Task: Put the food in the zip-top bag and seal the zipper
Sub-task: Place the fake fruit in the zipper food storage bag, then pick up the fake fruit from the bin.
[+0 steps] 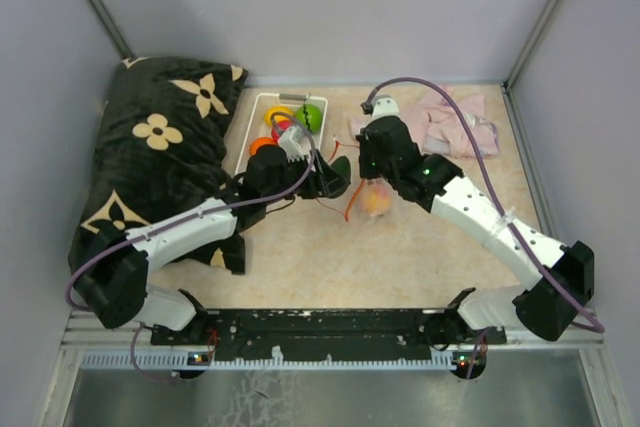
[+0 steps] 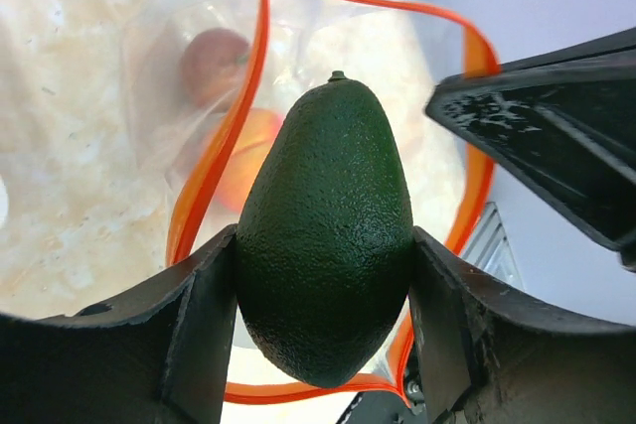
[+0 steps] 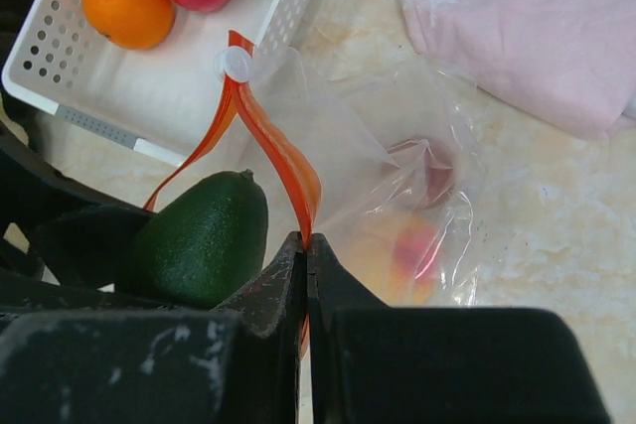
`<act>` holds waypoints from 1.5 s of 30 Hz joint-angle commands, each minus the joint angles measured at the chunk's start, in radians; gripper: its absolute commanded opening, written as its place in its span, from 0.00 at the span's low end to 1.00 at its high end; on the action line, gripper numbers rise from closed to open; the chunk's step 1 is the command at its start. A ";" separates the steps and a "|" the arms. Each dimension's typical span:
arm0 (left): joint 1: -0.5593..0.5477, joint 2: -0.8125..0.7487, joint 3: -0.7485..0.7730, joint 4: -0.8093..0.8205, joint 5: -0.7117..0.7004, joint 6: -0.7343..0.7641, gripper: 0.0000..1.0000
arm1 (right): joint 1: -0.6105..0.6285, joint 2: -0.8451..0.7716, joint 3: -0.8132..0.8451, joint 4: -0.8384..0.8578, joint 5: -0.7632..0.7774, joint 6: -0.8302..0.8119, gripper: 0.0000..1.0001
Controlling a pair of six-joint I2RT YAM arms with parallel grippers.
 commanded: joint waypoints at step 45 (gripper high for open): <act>0.147 -0.040 0.316 -0.635 -0.171 0.414 0.98 | 0.007 -0.107 -0.082 0.080 0.058 -0.046 0.00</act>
